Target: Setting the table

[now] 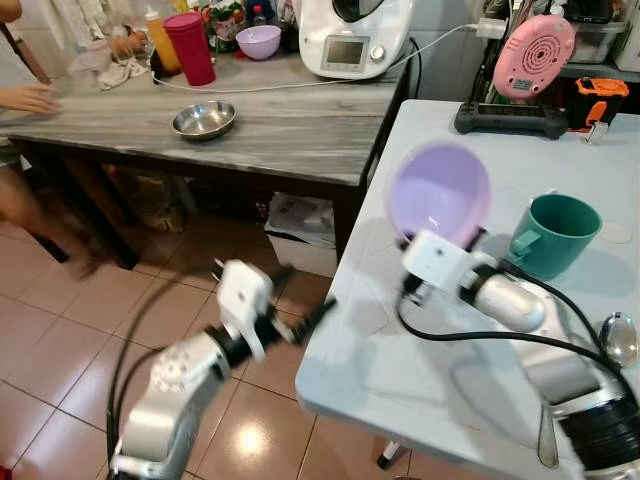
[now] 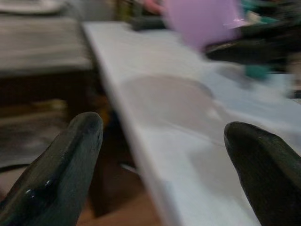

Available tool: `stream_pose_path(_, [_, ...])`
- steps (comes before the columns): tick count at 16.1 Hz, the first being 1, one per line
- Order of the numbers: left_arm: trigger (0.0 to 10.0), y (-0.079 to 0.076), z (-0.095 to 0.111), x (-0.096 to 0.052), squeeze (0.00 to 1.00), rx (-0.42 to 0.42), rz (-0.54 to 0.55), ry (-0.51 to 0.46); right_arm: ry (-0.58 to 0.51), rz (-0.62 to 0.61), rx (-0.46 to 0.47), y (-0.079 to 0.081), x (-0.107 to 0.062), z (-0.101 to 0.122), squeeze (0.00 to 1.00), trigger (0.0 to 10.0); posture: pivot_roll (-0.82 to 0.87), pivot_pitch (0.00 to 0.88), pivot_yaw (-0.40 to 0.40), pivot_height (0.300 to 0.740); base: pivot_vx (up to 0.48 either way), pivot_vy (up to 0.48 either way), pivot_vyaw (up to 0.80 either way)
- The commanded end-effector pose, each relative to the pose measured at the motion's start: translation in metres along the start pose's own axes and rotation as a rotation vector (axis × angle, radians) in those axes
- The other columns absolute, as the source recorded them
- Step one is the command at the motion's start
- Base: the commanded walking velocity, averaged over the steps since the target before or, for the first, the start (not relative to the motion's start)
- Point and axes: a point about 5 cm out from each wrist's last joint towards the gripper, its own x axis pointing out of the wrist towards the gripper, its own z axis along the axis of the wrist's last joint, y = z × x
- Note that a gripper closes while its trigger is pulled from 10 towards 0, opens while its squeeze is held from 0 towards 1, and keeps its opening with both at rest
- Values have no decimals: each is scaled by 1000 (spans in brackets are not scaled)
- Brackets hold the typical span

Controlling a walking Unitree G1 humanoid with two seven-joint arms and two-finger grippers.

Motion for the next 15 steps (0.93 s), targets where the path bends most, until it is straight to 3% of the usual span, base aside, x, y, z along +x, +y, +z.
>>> stream_pose_path(1, [10000, 13, 1, -2, 0, 27, 91, 0, -49, -83, 47, -4, -4, 10, 0, 10000, -243, 23, 94, 740, 0, 0, 0])
stream_pose_path(3, [10000, 28, 6, 2, 0, 1, 199, -27, -47, -248, 213, 1, -9, 13, 0, 10000, -246, 10, 96, 740, 0, 0, 0])
stream_pose_path(7, [10000, 32, 7, 11, 0, -25, 207, -52, 14, -377, 363, 6, -17, 5, 0, 10000, -281, 0, 113, 740, 0, 0, -178])
stream_pose_path(11, [10000, 34, 10, 19, 0, -20, 192, -58, 35, -404, 359, 2, -21, 2, 0, 10000, -291, 0, 123, 740, 0, 338, -770])
stream_pose_path(15, [10000, 35, 9, 16, 0, -16, 192, -57, 45, -409, 376, 5, -21, 1, 0, 10000, -283, 0, 123, 740, 0, 386, -781])
